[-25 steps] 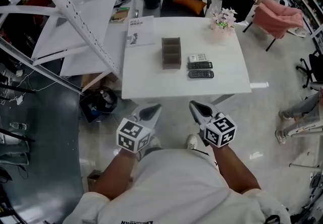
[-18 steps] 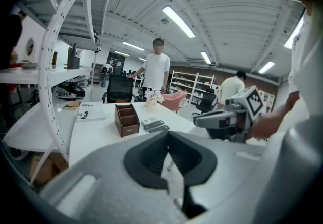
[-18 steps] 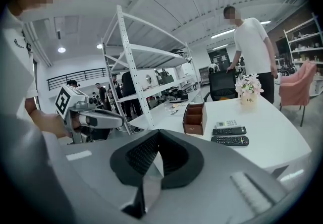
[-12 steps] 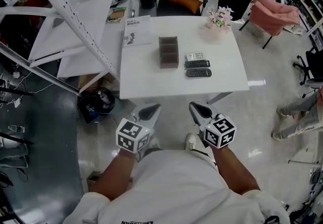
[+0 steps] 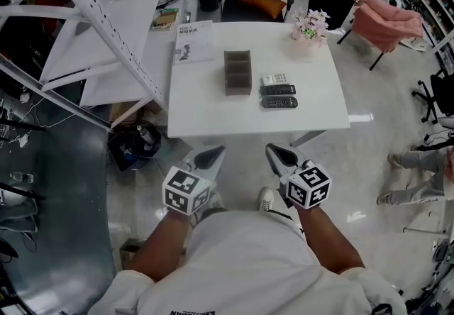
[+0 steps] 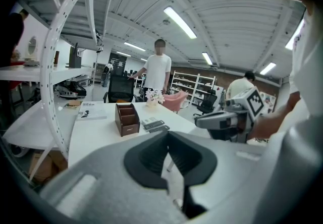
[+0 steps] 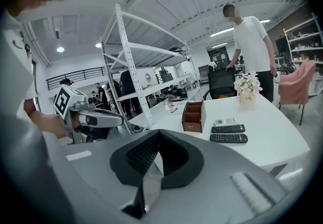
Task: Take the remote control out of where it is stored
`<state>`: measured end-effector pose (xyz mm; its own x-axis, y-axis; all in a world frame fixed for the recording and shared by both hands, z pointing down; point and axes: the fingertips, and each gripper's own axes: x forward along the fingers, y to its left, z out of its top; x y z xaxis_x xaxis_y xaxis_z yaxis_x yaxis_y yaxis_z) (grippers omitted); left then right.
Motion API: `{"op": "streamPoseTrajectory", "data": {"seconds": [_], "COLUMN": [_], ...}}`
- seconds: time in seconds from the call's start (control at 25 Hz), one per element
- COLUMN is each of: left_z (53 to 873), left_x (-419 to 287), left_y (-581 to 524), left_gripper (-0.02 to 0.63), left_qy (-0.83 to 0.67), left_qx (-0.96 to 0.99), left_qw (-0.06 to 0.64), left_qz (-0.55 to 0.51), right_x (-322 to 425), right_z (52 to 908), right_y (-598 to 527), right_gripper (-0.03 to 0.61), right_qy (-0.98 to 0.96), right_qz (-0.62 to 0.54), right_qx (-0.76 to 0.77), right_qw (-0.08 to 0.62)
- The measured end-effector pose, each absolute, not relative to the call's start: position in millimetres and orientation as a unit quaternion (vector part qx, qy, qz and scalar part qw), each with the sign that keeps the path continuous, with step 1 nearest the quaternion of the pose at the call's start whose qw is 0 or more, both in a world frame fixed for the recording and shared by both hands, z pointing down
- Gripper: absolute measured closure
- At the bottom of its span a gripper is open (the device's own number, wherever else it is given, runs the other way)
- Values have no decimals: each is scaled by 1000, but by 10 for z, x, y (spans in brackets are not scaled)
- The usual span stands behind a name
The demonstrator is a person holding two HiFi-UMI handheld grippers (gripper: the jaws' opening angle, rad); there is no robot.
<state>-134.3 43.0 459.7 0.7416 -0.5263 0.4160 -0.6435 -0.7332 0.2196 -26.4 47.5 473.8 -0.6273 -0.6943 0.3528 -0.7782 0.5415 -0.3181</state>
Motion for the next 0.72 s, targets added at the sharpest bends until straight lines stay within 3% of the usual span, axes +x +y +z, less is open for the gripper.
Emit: {"op": "streamPoseTrajectory", "data": {"seconds": [0.72], "left_z": [4604], "left_x": [-1297], "left_y": [444], "left_gripper": [611], "left_qy": [-320], "left_qx": [916], "left_qw": [176], "left_qz": [165], "right_x": [-224], "right_z": [4774], "right_y": [485], "right_gripper": [573], "right_qy": [-874], "right_qz": [228], "right_qx": [419], "right_qw": [94]}}
